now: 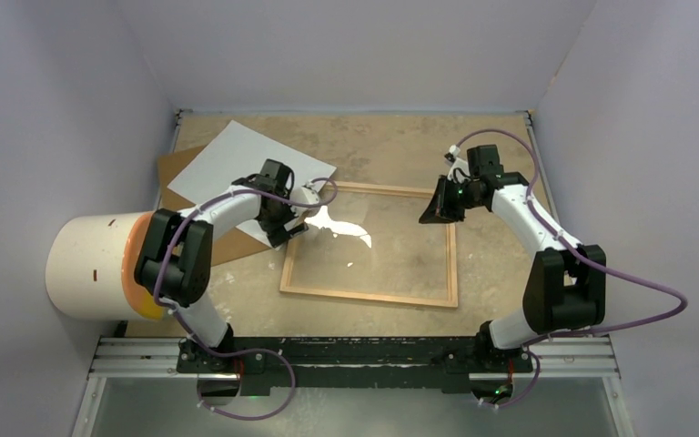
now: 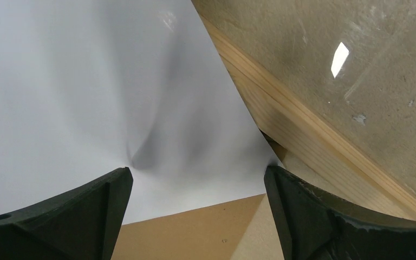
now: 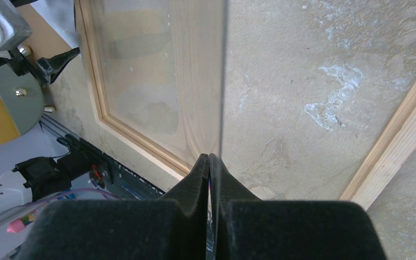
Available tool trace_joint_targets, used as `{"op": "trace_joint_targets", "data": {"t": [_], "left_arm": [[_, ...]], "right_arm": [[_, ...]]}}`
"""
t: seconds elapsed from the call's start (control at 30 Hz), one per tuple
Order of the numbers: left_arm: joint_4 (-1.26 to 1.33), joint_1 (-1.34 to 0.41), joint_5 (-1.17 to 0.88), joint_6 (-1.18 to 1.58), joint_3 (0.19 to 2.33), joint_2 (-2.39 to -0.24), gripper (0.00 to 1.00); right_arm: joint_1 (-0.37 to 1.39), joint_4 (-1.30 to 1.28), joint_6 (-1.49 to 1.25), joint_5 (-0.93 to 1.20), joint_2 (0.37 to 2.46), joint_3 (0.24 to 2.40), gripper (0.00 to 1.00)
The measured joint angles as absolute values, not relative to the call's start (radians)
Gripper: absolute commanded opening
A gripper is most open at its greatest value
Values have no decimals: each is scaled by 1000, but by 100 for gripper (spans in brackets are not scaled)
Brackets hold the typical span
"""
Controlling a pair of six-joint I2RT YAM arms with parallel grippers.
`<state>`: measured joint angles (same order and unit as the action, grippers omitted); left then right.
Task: Put the photo into the frame
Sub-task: Adjust the photo frame item on the photo frame.
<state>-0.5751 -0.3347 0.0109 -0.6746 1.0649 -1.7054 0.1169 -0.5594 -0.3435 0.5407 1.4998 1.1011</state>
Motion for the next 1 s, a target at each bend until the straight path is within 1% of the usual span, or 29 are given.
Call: {"op": "trace_joint_targets", "data": {"t": [0.23,0.4,0.63,1.0], "left_arm": [[-532,-334,32,-667,1116,-1752,100],[-479,-334,59,-639,1231,-1865,100],[-408,-333,100,-585,1360,-1968,100],[-441,-351,-23,-556,1340,-1951,100]], "right_arm": [[110,-538,-349,541,1486,1072,0],[96,-529,-351,541,1481,1060,0],[79,-529,-350,542,1473,1049,0],[68,-533,-350,559,1462,1049,0]]}}
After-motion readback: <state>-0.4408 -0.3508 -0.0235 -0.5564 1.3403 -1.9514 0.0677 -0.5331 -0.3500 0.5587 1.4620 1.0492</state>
